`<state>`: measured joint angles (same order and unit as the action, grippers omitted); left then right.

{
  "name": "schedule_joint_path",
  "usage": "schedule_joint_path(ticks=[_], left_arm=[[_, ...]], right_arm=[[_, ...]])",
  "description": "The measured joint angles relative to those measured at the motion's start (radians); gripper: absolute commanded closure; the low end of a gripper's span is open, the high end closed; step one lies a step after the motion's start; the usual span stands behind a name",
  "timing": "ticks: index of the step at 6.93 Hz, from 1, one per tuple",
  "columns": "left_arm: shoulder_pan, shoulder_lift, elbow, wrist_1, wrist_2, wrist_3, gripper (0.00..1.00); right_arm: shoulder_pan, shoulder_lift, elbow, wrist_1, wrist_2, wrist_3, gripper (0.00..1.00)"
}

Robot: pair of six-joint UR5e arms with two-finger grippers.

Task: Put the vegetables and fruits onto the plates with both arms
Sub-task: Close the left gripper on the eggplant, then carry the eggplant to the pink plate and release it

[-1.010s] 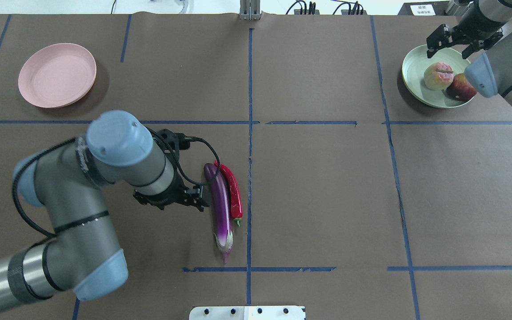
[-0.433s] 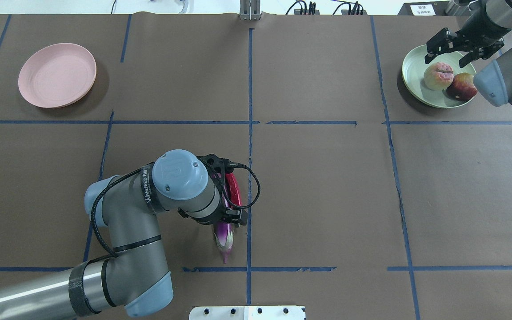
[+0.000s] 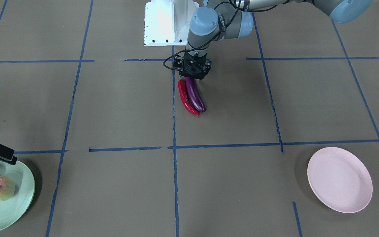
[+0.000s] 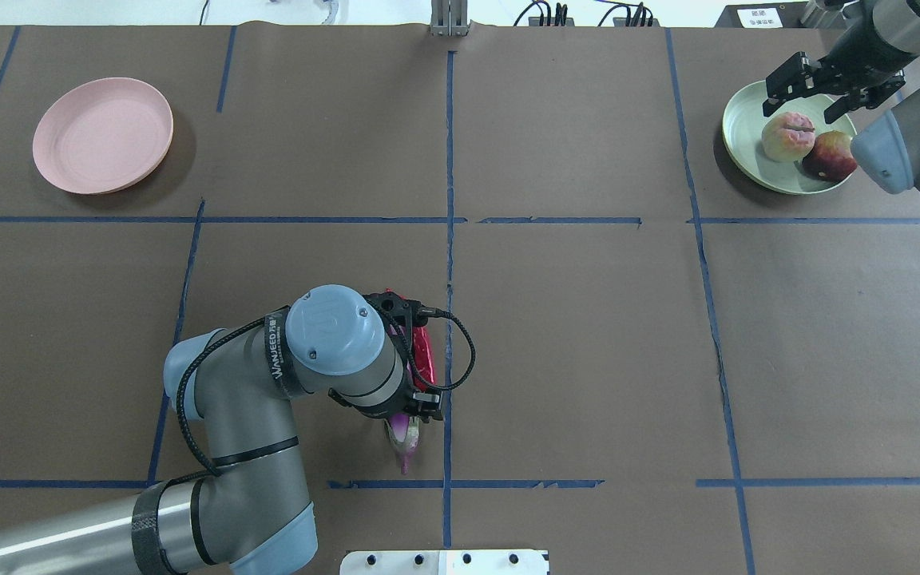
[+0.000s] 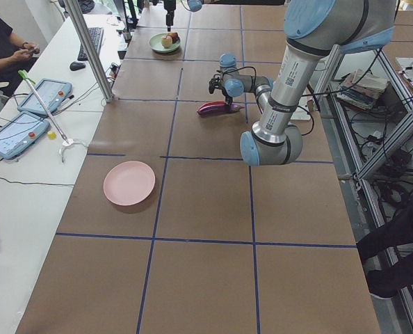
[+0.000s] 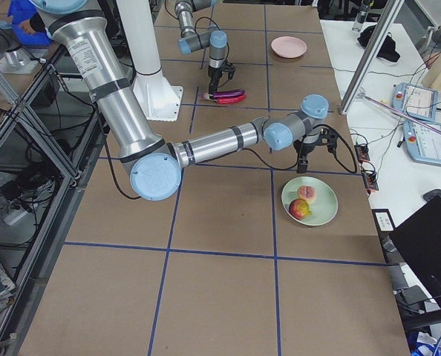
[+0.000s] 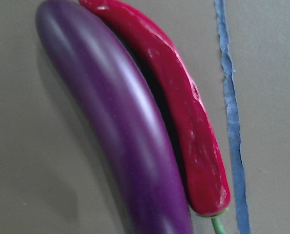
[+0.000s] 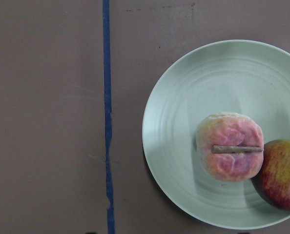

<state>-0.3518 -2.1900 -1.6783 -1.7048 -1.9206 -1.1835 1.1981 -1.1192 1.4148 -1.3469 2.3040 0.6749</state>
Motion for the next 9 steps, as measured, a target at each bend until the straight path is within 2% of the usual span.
schedule_joint_path(ticks=[3, 5, 6, 8, 9], left_arm=[[-0.029, 0.014, -0.027, 0.004, 0.002, -0.007, 1.00], [-0.181, 0.080, -0.098, 0.007, -0.003, -0.071, 0.99], [-0.283, 0.099, -0.089, 0.006, -0.005, -0.101, 0.98], [-0.475, 0.110, 0.050, -0.040, -0.006, -0.083, 0.97], [-0.554, 0.107, 0.171, -0.117, -0.007, -0.006, 0.95]], right_arm=[[0.000, -0.007, 0.000, 0.001, 0.002, 0.000, 0.00], [0.000, -0.030, 0.027, 0.003, 0.002, 0.000, 0.00], [0.000, -0.082, 0.082, 0.004, 0.003, 0.000, 0.00], [-0.003, -0.210, 0.226, 0.006, 0.007, 0.000, 0.00], [-0.006, -0.253, 0.278, 0.007, 0.008, 0.000, 0.00]])
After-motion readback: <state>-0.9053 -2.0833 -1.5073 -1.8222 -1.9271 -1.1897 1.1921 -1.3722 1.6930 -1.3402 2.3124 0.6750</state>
